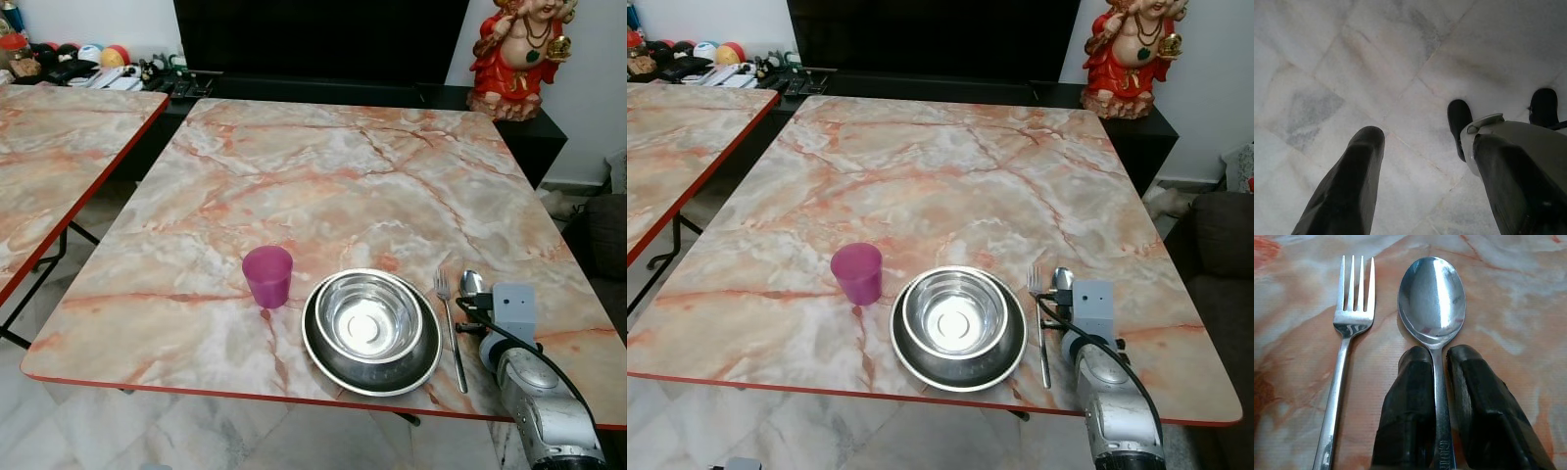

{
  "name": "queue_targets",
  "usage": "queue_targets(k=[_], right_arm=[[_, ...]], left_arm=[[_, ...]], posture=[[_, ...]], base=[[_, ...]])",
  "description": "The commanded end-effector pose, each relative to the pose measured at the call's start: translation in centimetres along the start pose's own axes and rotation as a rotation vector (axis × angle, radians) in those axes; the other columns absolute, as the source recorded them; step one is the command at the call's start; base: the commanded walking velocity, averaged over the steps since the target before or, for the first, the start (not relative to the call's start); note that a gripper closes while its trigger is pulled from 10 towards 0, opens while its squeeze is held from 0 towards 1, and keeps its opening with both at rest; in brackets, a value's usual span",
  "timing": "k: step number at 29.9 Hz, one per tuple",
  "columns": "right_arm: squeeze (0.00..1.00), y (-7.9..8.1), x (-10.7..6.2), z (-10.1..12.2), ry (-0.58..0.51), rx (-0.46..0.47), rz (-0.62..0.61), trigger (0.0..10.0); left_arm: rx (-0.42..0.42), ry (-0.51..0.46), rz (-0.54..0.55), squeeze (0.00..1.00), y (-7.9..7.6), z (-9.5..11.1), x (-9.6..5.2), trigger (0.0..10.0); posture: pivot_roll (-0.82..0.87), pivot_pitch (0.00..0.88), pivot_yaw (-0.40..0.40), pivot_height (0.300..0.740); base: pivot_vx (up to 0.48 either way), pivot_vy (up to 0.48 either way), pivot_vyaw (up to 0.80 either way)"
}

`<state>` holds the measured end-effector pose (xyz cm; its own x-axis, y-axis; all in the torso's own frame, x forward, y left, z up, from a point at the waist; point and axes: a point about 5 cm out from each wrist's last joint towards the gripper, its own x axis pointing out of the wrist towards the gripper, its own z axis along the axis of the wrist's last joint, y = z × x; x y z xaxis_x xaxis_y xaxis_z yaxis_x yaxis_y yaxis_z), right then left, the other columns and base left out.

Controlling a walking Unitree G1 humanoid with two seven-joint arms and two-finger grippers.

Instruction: Setting the table

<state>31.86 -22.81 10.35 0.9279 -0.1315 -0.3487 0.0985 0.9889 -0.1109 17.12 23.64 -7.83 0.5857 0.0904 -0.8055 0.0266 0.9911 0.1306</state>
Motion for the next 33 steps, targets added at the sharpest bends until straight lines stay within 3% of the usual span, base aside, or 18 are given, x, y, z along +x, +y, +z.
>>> queue_targets(k=[1,12,13,14,15,16,17,18,19,33], right_arm=[[0.0,0.2,-0.1,-0.1,0.014,0.006,0.009,10.0],[0.0,0.1,-0.1,0.0,0.018,-0.006,0.009,10.0],[0.19,0.2,-0.2,0.0,0.019,-0.006,0.013,10.0],[0.82,0.2,-0.2,0.0,0.019,-0.006,0.015,10.0],[0.84,0.2,-0.2,0.0,0.019,-0.007,0.014,10.0],[0.82,0.2,-0.2,0.0,0.019,-0.008,0.013,10.0],[0.71,0.1,-0.2,0.0,0.019,-0.009,0.012,10.0],[0.71,0.1,-0.2,0.0,0.019,-0.011,0.011,10.0],[0.0,0.1,-0.2,0.0,0.018,-0.012,0.009,10.0],[0.0,-0.7,-0.3,1.4,-0.042,0.003,-0.022,10.0]], left_arm=[[-0.005,0.023,-0.014,0.0,-0.3,-0.6,-0.1,10.0],[-0.005,0.02,-0.022,0.0,-0.5,-0.4,0.0,10.0],[-0.005,0.02,-0.023,0.0,-0.5,-0.4,0.0,10.0],[-0.005,0.02,-0.023,0.0,-0.5,-0.4,0.0,10.0],[-0.005,0.019,-0.023,0.0,-0.5,-0.4,0.0,10.0],[-0.005,0.019,-0.024,0.0,-0.5,-0.4,0.0,10.0],[-0.005,0.018,-0.024,0.0,-0.5,-0.4,0.0,10.0],[-0.005,0.018,-0.024,0.0,-0.5,-0.4,0.0,10.0],[-0.006,0.017,-0.024,0.0,-0.5,-0.4,0.0,10.0],[-0.006,0.016,-0.029,0.0,-0.6,-0.3,0.0,10.0]], posture=[[-0.06,0.132,-0.022,0.74],[-0.06,0.129,-0.024,0.74],[-0.06,0.129,-0.024,0.74],[-0.06,0.129,-0.024,0.74],[-0.06,0.129,-0.024,0.74],[-0.06,0.129,-0.024,0.74],[-0.06,0.129,-0.024,0.74],[-0.06,0.129,-0.024,0.74],[-0.06,0.128,-0.025,0.74],[-0.06,0.126,-0.025,0.74]], base=[[0.0,0.0,0.0],[0.0,0.0,0.0],[0.0,0.0,0.0],[0.0,0.0,0.0],[0.0,0.0,0.0],[0.0,0.0,0.0],[0.0,0.0,0.0],[0.0,0.0,0.0],[0.0,0.0,0.0],[0.0,0.0,0.0]])
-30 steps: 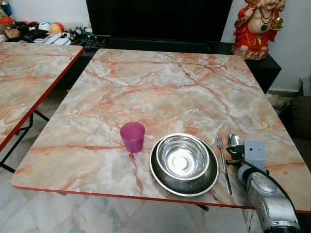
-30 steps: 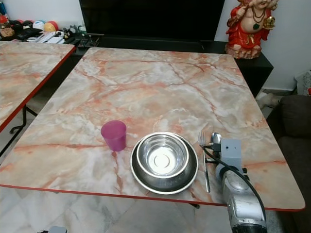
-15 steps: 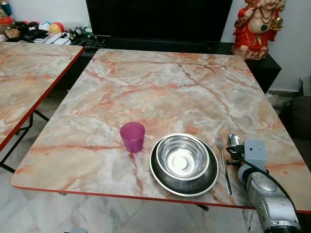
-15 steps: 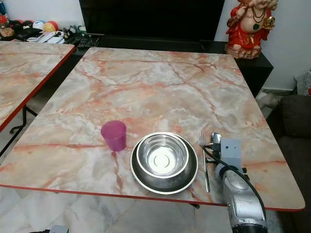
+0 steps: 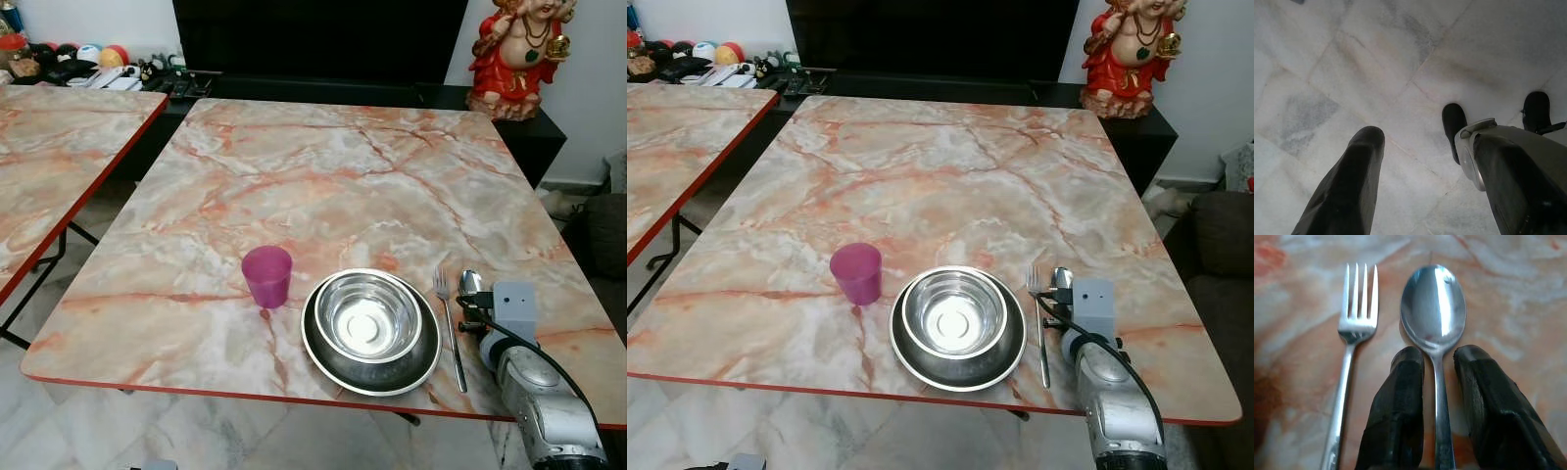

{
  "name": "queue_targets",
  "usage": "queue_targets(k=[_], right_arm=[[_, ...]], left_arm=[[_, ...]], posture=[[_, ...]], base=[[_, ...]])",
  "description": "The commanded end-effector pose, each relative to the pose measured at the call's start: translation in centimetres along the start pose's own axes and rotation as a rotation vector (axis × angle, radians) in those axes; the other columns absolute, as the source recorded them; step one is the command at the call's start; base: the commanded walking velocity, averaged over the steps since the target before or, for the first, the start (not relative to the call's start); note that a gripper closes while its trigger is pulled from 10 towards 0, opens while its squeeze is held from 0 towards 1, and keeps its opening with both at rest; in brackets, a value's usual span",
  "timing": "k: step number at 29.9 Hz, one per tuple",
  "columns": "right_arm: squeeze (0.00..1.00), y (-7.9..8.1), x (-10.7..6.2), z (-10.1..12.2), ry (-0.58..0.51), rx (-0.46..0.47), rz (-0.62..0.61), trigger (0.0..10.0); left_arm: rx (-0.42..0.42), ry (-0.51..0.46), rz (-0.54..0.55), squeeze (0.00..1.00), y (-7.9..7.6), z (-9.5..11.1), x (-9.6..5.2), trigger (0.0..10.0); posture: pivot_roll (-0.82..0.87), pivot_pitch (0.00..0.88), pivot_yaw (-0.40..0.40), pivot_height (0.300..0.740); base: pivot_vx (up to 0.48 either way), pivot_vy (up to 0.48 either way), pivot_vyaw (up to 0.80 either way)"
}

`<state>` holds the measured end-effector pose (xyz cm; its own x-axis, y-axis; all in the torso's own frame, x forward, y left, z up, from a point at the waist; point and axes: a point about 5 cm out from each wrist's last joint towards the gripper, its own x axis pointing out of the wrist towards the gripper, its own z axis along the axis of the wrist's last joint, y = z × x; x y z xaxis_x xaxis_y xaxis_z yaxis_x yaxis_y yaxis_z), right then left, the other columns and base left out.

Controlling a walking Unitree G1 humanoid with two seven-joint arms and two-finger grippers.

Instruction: Setting the table

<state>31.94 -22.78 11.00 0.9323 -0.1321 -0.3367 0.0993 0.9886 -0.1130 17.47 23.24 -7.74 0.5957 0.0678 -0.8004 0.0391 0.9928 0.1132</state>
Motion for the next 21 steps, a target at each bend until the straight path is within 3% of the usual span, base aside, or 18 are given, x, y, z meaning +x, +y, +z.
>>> queue_targets(k=[1,9,12,14,18,21], right_arm=[[0.0,-0.7,-0.1,0.9,-0.032,0.007,-0.021,10.0],[0.0,-1.1,-0.3,1.6,-0.055,0.01,-0.034,10.0],[0.0,-2.1,-0.5,2.7,-0.108,-0.012,-0.099,10.0],[0.0,-2.3,-0.6,3.4,-0.165,-0.026,-0.121,10.0],[0.0,-2.4,-1.6,6.3,-0.391,0.041,-0.124,10.0],[0.0,-2.4,-2.1,7.0,-0.445,0.075,-0.12,10.0]], left_arm=[[-0.006,0.029,-0.008,0.0,-0.2,-0.7,-0.1,10.0],[-0.004,0.033,-0.012,0.0,-0.4,-0.7,-0.1,10.0],[-0.005,0.036,-0.011,0.0,-0.4,-0.8,-0.1,10.0],[-0.005,0.037,-0.01,0.0,-0.3,-0.8,-0.1,10.0],[-0.001,0.034,0.003,0.0,-0.1,-0.9,-0.1,10.0],[0.0,0.027,0.012,0.0,0.2,-0.7,-0.1,10.0]], posture=[[-0.06,0.123,-0.025,0.74],[-0.06,0.121,-0.025,0.74],[-0.06,0.122,-0.025,0.74],[-0.07,0.122,-0.024,0.74],[-0.07,0.122,-0.015,0.74],[-0.07,0.119,-0.009,0.74]], base=[[0.0,0.0,0.0],[0.0,0.0,0.0],[0.0,0.0,0.0],[0.0,0.0,0.0],[0.0,0.0,0.0],[0.0,0.0,0.0]])
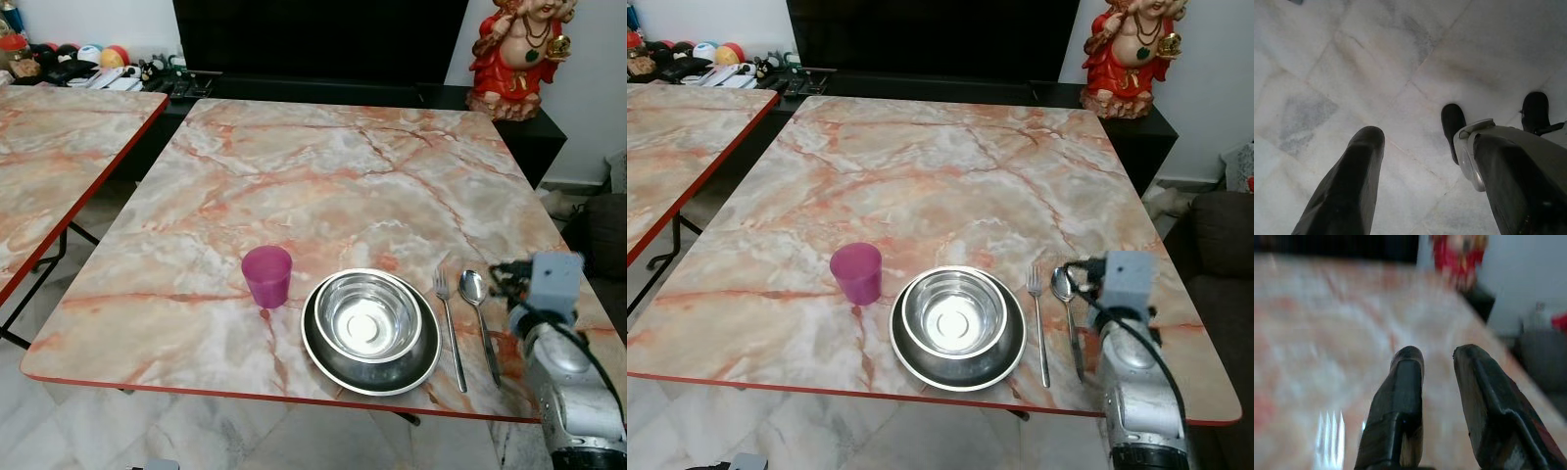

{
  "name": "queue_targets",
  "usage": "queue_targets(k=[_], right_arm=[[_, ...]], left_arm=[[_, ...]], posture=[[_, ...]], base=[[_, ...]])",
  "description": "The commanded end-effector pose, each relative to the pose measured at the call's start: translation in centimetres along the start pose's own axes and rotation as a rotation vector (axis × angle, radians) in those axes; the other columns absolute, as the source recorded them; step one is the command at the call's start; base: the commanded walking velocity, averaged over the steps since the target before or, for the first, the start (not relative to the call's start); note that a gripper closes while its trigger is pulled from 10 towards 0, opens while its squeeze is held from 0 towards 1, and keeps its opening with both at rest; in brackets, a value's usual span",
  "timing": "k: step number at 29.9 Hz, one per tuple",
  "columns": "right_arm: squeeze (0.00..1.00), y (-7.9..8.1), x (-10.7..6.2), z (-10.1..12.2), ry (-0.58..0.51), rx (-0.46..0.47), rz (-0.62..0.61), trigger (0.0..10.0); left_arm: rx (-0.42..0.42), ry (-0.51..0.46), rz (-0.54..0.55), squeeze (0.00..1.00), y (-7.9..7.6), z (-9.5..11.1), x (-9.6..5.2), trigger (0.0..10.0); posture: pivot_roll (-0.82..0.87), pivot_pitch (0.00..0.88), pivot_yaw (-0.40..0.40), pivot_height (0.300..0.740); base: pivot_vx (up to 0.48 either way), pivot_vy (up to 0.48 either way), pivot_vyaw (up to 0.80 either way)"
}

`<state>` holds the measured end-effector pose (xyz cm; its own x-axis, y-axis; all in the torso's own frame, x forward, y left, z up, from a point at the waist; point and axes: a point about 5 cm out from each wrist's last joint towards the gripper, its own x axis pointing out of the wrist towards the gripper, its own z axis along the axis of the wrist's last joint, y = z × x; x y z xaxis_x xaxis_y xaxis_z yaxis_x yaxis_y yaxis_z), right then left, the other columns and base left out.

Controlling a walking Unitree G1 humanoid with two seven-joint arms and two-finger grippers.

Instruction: Setting the table

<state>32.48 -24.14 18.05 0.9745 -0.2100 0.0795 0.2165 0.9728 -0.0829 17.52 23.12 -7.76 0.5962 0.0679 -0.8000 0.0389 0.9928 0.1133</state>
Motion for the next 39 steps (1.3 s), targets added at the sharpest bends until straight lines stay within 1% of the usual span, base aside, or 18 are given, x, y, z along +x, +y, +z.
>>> queue_targets(k=[1,3,6,7,8,11,12,14,15,17,21,26,28,30,34,35,37,39], right_arm=[[0.0,-0.3,-0.2,0.5,-0.03,0.028,-0.011,10.0],[0.0,-0.4,-0.4,1.0,-0.071,0.03,-0.013,10.0],[0.0,-0.4,-0.4,1.1,-0.08,0.03,-0.016,10.0],[0.0,-0.4,-0.5,1.1,-0.095,0.039,-0.021,10.0],[0.0,-0.4,-0.5,1.1,-0.095,0.039,-0.021,10.0],[0.0,0.0,-0.9,0.7,-0.116,0.054,-0.012,10.0],[0.0,0.3,-1.0,0.5,-0.117,0.054,0.003,10.0],[0.0,0.3,-1.0,0.5,-0.117,0.054,0.003,10.0],[0.0,0.7,-1.1,0.3,-0.122,0.063,0.017,10.0],[0.0,0.8,-1.1,0.4,-0.126,0.073,0.018,10.0],[0.0,1.0,-1.0,0.8,-0.14,0.066,0.025,10.0],[0.0,0.7,-1.3,0.7,-0.152,0.067,0.009,10.0],[0.0,1.4,-1.4,0.9,-0.171,0.018,0.053,10.0],[0.0,1.4,-1.4,0.9,-0.175,0.017,0.054,10.0],[0.0,1.3,-1.2,1.1,-0.18,0.033,0.042,10.0],[0.0,1.4,-1.1,1.1,-0.18,0.036,0.042,10.0],[0.0,1.4,-1.1,1.2,-0.184,0.081,0.037,10.0],[0.0,1.4,-1.1,1.3,-0.187,0.088,0.036,10.0]], left_arm=[[0.0,0.028,0.012,0.0,0.3,-0.7,-0.2,10.0],[-0.01,0.007,0.024,0.0,0.6,-0.1,-0.1,10.0],[-0.019,-0.002,0.027,0.0,0.7,0.1,-0.1,10.0],[-0.068,-0.021,0.03,0.0,0.8,0.5,0.0,10.0],[-0.068,-0.021,0.03,0.0,0.8,0.5,0.0,10.0],[-0.168,-0.074,0.039,0.0,1.0,1.3,0.1,10.0],[-0.176,-0.08,0.042,0.0,1.1,1.4,0.1,10.0],[-0.176,-0.08,0.042,0.0,1.1,1.4,0.1,10.0],[-0.206,-0.075,0.043,0.0,1.1,1.2,0.0,10.0],[-0.225,-0.069,0.04,0.0,1.1,1.1,0.0,10.0],[-0.236,-0.062,0.028,0.0,1.2,1.1,0.0,10.0],[-0.257,-0.055,0.051,0.0,1.5,0.6,-0.1,10.0],[-0.257,-0.038,0.045,0.0,1.3,-0.1,-0.2,10.0],[-0.261,-0.037,0.045,0.0,1.3,-0.1,-0.2,10.0],[-0.272,-0.042,0.049,0.0,1.3,0.0,-0.2,10.0],[-0.272,-0.042,0.048,0.0,1.3,0.1,-0.2,10.0],[-0.266,-0.042,0.044,0.0,1.2,0.2,-0.1,10.0],[-0.263,-0.043,0.042,0.0,1.2,0.2,-0.1,10.0]], posture=[[-0.07,0.119,-0.009,0.74],[-0.08,0.106,-0.003,0.74],[-0.08,0.103,-0.003,0.74],[-0.07,0.077,0.0,0.74],[-0.07,0.077,0.0,0.74],[-0.06,0.037,0.002,0.74],[-0.06,0.015,0.004,0.74],[-0.06,0.015,0.004,0.74],[-0.06,0.0,0.007,0.74],[-0.06,0.0,0.007,0.74],[-0.07,0.029,0.016,0.74],[-0.07,0.021,0.008,0.74],[-0.06,0.027,0.0,0.74],[-0.06,0.027,0.0,0.74],[-0.06,0.043,0.003,0.74],[-0.06,0.047,0.004,0.74],[-0.06,0.052,0.004,0.74],[-0.06,0.058,0.006,0.74]], base=[[0.0,0.0,0.0],[0.0,0.0,0.0],[0.0,0.0,0.0],[0.0,0.0,0.0],[0.0,0.0,0.0],[0.0,0.0,0.0],[0.0,0.0,0.0],[0.0,0.0,0.0],[0.0,0.0,0.0],[0.0,0.0,0.0],[0.0,0.0,0.0],[0.0,0.0,0.0],[0.0,0.0,0.8],[0.0,0.0,0.8],[0.0,0.187,0.8],[0.0,0.48,0.0],[0.0,0.48,0.0],[0.0,0.48,0.0]])
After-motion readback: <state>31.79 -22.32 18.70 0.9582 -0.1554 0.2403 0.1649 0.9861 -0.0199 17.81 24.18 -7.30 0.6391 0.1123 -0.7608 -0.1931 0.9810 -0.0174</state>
